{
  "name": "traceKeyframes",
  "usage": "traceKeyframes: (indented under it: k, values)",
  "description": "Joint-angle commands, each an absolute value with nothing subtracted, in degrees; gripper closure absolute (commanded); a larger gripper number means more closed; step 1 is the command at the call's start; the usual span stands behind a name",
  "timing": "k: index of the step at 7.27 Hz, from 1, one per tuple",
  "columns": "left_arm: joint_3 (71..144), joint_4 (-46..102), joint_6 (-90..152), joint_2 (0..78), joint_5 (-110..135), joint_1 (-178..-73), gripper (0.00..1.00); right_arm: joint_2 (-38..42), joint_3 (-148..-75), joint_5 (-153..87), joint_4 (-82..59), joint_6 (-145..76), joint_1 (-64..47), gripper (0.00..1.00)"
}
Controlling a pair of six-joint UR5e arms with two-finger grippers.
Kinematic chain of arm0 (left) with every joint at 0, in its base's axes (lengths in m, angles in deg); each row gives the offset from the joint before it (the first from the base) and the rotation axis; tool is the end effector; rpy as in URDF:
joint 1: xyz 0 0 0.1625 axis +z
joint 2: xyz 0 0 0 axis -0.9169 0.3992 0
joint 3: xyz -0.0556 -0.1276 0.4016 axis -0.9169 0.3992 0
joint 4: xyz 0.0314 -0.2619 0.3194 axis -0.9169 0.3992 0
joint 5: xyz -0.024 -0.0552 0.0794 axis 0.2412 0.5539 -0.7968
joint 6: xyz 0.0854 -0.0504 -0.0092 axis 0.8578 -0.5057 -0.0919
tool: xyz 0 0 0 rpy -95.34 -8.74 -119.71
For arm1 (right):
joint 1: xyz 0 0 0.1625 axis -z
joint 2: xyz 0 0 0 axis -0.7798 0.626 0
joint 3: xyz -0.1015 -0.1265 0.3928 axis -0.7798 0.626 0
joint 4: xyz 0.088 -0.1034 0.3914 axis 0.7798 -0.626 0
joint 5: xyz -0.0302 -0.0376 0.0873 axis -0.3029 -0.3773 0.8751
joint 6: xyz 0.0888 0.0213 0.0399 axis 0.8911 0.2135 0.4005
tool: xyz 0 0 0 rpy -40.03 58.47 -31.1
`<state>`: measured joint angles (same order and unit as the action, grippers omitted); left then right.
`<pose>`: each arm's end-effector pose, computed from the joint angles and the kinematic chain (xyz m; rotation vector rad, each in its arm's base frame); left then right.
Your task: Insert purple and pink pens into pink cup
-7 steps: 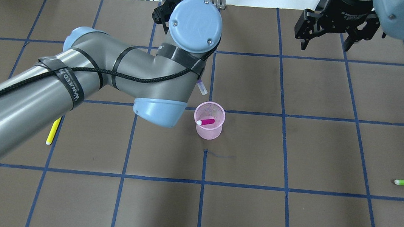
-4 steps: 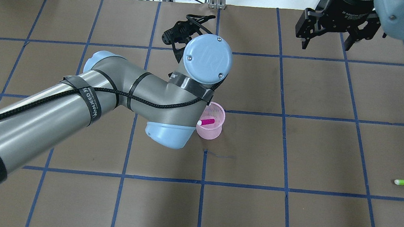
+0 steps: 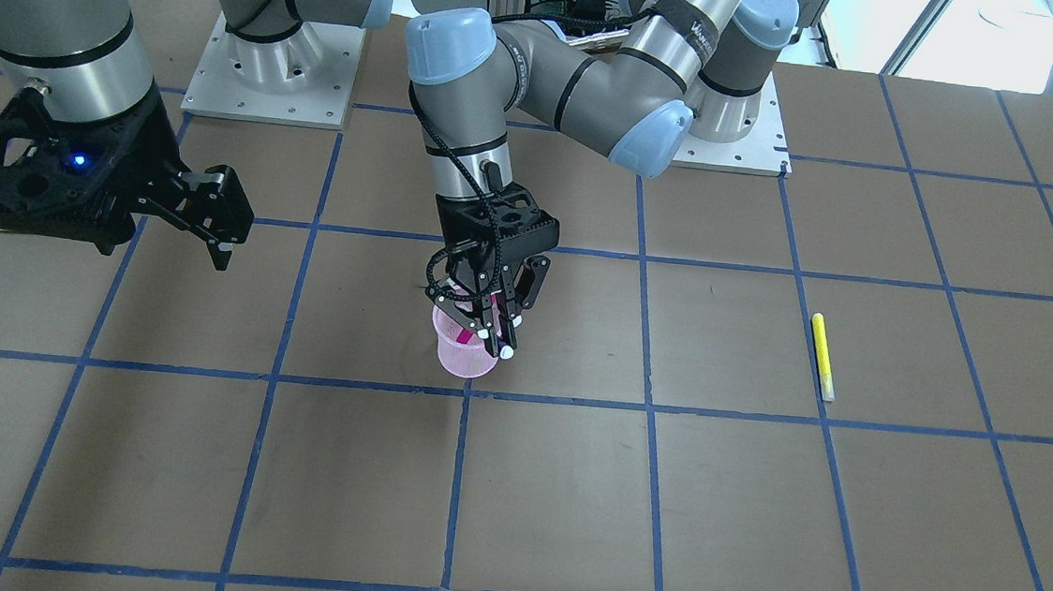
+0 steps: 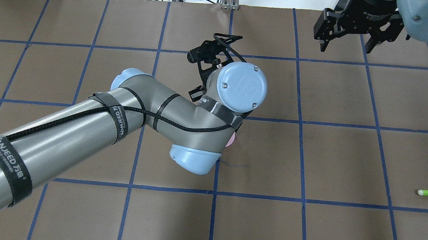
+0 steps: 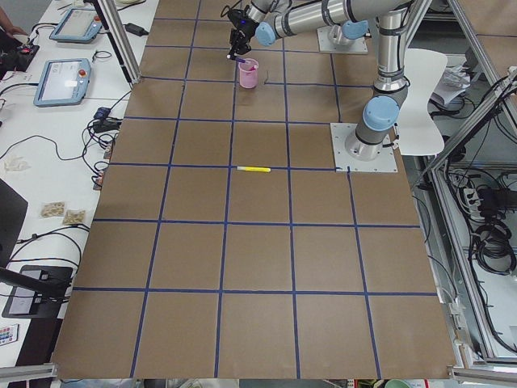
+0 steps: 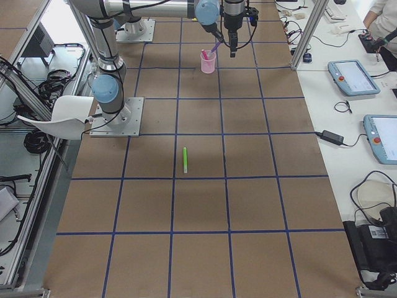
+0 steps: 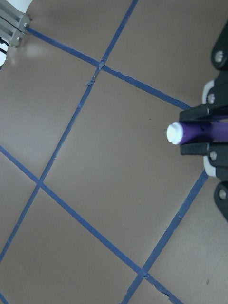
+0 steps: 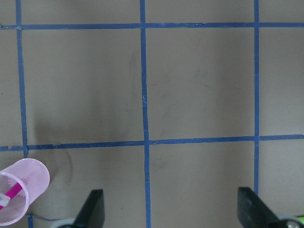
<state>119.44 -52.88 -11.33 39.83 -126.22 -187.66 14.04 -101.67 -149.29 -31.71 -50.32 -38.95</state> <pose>-0.3859 -0.4687 0.2946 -0.7779 2.8145 -0.8800 0.1293 -0.5620 0.4835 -0.0234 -3.0794 0.1390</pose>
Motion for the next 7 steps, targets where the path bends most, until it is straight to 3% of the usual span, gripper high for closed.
traceKeyframes:
  k: [1, 3, 4, 6, 7]
  values:
    - [119.54, -52.88, -12.82, 41.61, -126.44, -188.63, 1.0, 14.0, -101.76, -149.29, -31.71, -50.26, -38.85, 0.0]
    - [119.54, -52.88, -12.91, 42.31, -126.52, -190.13, 1.0, 14.08, -101.93, -147.54, -30.92, -50.17, -38.93, 0.0]
    - [119.54, -52.88, -12.91, 42.49, -126.52, -190.22, 0.95, 14.09, -101.85, -147.36, -31.27, -50.17, -38.93, 0.0]
    - [118.84, -53.05, -12.65, 42.32, -126.52, -190.31, 0.12, 14.09, -101.85, -146.83, -31.53, -50.17, -38.93, 0.0]
    - [118.75, -53.06, -12.12, 41.62, -126.44, -190.31, 0.0, 14.09, -101.85, -146.83, -31.62, -50.17, -38.93, 0.0]
